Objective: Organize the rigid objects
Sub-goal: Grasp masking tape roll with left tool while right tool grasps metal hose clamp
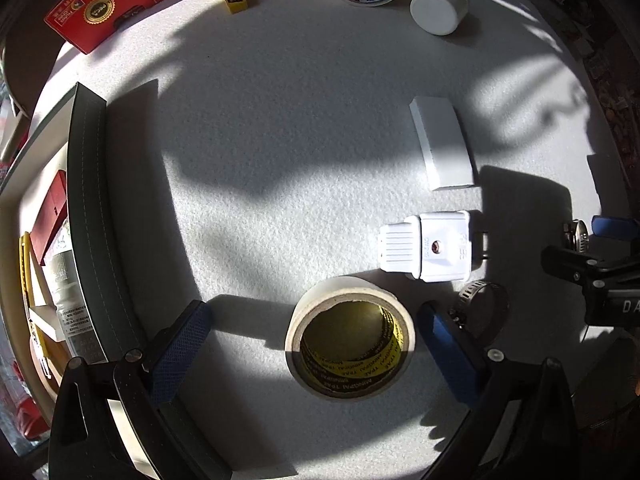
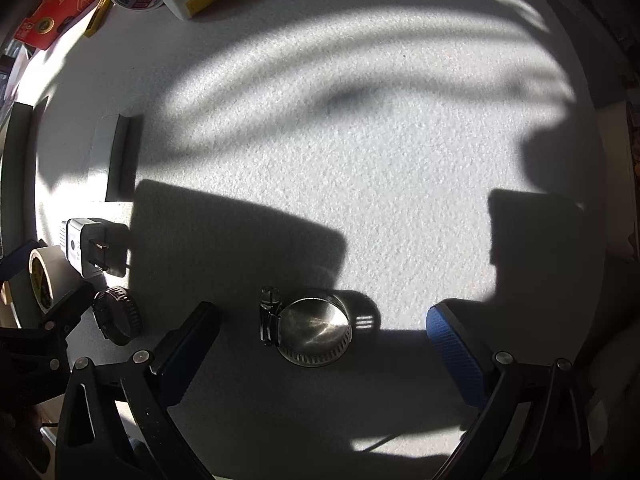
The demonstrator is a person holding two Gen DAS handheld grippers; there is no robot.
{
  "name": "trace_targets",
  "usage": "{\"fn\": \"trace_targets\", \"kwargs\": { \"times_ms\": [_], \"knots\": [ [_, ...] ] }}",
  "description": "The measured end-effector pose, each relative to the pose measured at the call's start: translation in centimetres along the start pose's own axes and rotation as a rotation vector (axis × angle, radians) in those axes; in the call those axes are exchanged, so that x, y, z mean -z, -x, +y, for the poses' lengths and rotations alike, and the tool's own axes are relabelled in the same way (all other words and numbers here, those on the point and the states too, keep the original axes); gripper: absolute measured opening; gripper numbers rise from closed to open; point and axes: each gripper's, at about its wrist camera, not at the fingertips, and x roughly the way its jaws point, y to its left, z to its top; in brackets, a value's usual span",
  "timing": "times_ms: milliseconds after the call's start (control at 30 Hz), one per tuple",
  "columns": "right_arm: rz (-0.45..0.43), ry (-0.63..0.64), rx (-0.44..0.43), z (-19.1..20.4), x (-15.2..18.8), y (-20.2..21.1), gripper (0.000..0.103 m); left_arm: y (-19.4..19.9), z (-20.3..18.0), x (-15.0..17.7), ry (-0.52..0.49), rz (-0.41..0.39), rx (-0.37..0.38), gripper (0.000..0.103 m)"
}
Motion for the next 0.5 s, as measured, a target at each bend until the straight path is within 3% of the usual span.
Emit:
{"fn": "trace_targets", "kwargs": {
  "times_ms": [100,133,267,333,367,500],
  "knots": [
    [0.002,-0.015,0.000,0.2,-0.6,0.6,0.098,-0.2,-0.3,-0.4,0.014,0.068,0.000,0.102],
    [-0.006,0.000,0.001,0.6,-0.4,1.1,0.091,-0.1,-0.4,-0.5,0.014,0.075,0.002,0.101],
    [-0.021,0.081,0.011,2.1,-0.1,2.4,0.053,0.8,-2.1,-1.9,-0.061,0.055,0.003,0.079],
    [-0.017,0.088,0.006,2.3,-0.1,2.7,0.043,1.4,-3.6,-1.3,-0.106,0.053,0.006,0.064],
    [-0.010,0.085,-0.002,2.6,0.1,2.8,0.043,1.7,-4.1,-1.1,-0.131,0.054,0.006,0.052],
    [0.004,0.065,-0.032,2.4,0.8,3.2,0.043,2.2,-4.2,-0.2,-0.160,0.087,0.052,0.052]
  ]
}}
